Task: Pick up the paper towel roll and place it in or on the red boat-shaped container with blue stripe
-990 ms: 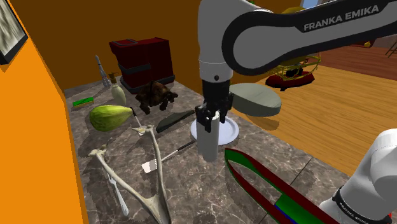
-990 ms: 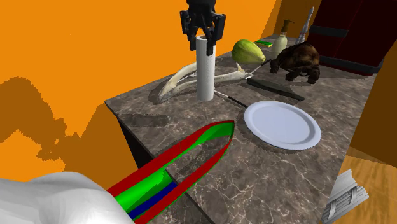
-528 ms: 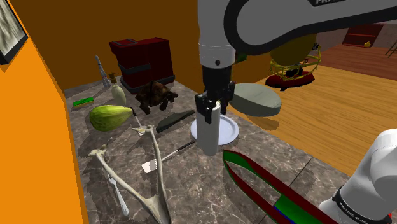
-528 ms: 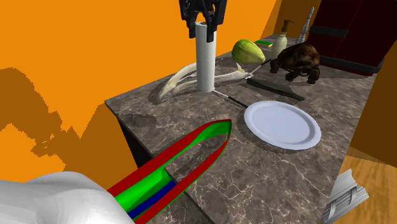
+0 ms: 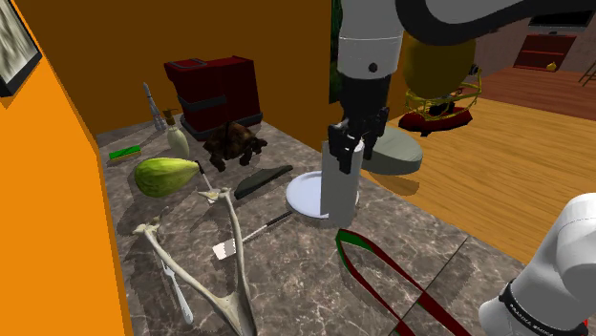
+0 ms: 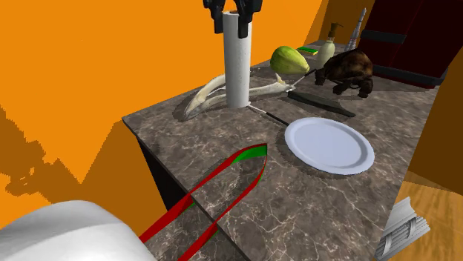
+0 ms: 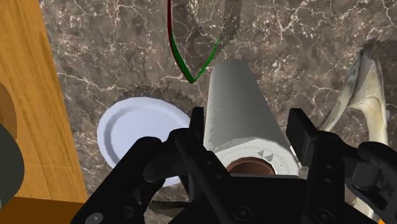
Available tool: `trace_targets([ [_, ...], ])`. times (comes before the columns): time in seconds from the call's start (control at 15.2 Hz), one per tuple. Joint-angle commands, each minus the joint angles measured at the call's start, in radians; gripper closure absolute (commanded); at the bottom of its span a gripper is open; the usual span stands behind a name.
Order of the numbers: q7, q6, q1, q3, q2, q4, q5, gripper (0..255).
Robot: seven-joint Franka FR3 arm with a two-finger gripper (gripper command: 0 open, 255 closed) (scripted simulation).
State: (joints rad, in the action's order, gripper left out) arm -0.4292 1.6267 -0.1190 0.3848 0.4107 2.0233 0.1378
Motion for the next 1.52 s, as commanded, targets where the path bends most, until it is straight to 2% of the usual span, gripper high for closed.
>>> trace_targets([
  [0.0, 0.024, -0.033, -0.006, -0.025, 0.073, 0.041, 0.014, 255],
  [0.66, 0.111, -0.263, -0.044, -0.154, 0.401, 0.147, 0.019, 255],
  [1.45, 0.118, -0.125, -0.057, -0.136, 0.466, 0.350, 0.039, 255],
])
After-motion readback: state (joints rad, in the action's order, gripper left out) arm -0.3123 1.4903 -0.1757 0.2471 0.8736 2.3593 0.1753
